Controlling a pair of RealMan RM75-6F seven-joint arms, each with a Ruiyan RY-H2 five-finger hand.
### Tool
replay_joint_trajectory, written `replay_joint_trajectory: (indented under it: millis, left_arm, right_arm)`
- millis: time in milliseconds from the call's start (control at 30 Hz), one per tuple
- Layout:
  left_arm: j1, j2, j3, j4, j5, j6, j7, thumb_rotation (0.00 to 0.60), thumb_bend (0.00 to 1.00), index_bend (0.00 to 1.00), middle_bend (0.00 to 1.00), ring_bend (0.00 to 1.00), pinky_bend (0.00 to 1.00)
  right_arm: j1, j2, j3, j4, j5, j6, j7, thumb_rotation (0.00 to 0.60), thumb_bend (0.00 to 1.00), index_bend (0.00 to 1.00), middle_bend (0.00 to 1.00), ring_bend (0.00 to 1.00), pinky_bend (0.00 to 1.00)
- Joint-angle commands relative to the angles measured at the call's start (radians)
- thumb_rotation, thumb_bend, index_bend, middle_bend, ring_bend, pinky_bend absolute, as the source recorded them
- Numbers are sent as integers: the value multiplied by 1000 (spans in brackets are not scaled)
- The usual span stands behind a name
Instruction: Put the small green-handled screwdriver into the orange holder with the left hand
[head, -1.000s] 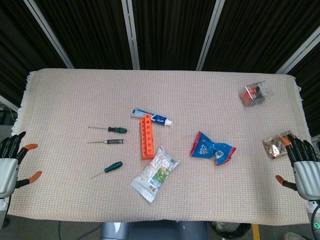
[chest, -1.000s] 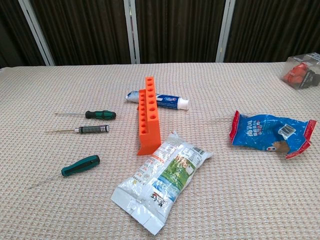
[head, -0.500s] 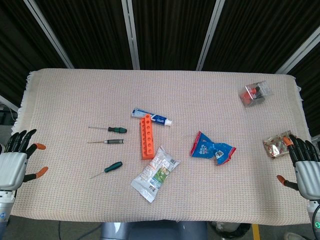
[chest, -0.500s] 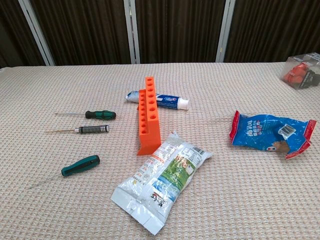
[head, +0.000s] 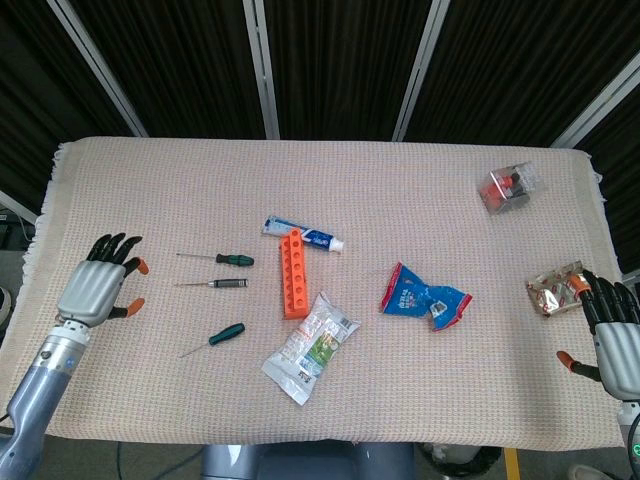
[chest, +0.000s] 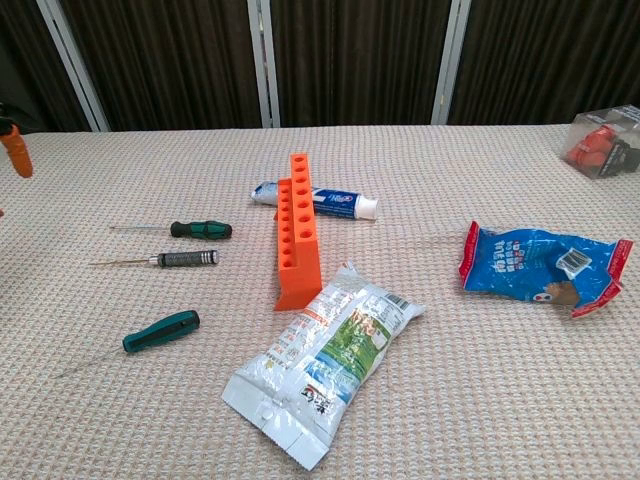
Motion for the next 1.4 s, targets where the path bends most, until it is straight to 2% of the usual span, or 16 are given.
replay_joint_trajectory:
  millis: [33, 167, 433, 600, 767, 1133, 1400]
  left_arm:
    - [-106, -74, -43, 86, -125, -101, 92, 600, 221, 367, 62, 0, 0]
    - [-193, -151, -61, 170, -203, -159, 145, 600, 219, 350, 54, 0, 0]
    - [-320, -304, -72, 318, -305, -207, 215, 600, 222, 350, 49, 0, 0]
    - [-381, -381, -71, 379, -384, -230, 253, 600, 318, 363, 49, 0, 0]
    - [-432, -452, -64, 445, -448, -234, 288, 600, 343, 372, 49, 0, 0]
    - [-471, -534, -53, 552, -525, -238, 285, 600, 320, 389, 48, 0, 0]
    - [-481, -575, -47, 616, -534, -243, 265, 600, 319, 399, 55, 0, 0]
  right_arm:
    - [-3, -1, -1, 2, 2, 1, 2, 600, 0, 61, 0, 0, 0]
    - [-11, 2, -2, 2, 3, 12, 5, 600, 0, 63, 0, 0, 0]
    - [-27, 13, -3, -1, 3, 35, 10, 600, 0, 67, 0, 0, 0]
    - [-36, 15, -4, -1, 3, 46, 13, 600, 0, 69, 0, 0, 0]
    - [-44, 20, -4, -2, 2, 58, 14, 600, 0, 70, 0, 0, 0]
    - [-57, 26, -2, -7, 8, 71, 10, 600, 0, 71, 0, 0, 0]
    - [-60, 28, 1, -9, 10, 72, 6, 600, 0, 76, 0, 0, 0]
